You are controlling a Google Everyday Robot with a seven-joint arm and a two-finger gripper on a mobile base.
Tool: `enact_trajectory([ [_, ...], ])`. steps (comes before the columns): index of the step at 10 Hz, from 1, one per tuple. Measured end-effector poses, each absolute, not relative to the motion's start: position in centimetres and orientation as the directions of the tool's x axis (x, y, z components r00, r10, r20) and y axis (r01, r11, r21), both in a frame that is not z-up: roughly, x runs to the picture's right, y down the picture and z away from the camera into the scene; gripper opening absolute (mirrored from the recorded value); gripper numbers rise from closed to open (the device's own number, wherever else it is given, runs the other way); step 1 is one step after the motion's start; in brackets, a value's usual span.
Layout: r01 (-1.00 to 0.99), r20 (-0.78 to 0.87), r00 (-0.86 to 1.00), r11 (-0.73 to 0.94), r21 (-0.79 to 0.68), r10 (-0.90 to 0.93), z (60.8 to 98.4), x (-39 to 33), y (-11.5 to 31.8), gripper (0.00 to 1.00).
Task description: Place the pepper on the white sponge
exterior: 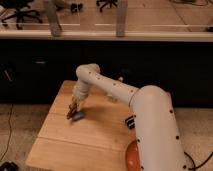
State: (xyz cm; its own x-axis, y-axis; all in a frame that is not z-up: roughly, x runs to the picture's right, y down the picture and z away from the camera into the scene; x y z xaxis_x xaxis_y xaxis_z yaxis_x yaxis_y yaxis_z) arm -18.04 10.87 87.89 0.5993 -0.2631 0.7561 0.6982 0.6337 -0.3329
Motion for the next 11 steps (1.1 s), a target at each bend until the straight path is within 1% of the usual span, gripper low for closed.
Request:
enact_trajectory([
  [2,0.702,0.757,0.599,0.626,-0.341,-0.259,87.97,-18.0,11.17,0.37],
  [4,0.702,0.756,0.601,0.623,-0.345,-0.258,88.05,-17.8,11.34,0.56],
  [5,0.703,0.757,0.6,0.621,-0.346,-0.259,88.07,-17.8,11.41,0.67],
  [6,0.704,0.758,0.599,0.621,-0.344,-0.259,88.09,-17.81,11.42,0.75],
  [7,0.706,0.759,0.597,0.619,-0.343,-0.261,88.11,-17.82,11.47,0.79],
  [11,0.706,0.759,0.599,0.617,-0.348,-0.256,88.23,-17.67,11.64,0.8],
])
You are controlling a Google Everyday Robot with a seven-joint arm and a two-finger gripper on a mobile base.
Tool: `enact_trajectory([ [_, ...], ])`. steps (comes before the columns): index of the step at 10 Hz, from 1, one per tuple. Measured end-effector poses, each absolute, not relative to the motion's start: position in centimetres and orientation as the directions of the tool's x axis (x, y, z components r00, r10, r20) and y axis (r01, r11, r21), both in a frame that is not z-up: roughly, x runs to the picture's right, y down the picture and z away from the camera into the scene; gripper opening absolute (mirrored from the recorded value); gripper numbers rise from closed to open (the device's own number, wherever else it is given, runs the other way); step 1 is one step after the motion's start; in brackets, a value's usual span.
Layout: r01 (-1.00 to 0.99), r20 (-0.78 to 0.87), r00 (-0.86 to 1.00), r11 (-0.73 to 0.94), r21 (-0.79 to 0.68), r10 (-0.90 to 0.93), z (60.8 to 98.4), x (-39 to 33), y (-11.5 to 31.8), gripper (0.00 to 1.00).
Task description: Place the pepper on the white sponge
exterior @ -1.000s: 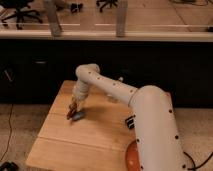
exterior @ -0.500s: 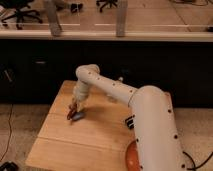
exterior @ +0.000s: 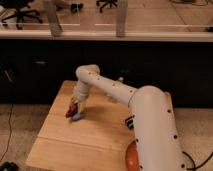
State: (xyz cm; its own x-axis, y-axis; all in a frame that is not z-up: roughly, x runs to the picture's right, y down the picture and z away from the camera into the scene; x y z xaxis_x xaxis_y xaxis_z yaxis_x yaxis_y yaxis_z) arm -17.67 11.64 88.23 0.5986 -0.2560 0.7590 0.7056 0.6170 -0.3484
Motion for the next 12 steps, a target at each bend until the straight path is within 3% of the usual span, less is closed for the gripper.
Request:
enact_trajectory([
  [12,0.633,0.768,0.608,0.706,-0.316,-0.201,86.8,-14.9,9.9,0.8],
])
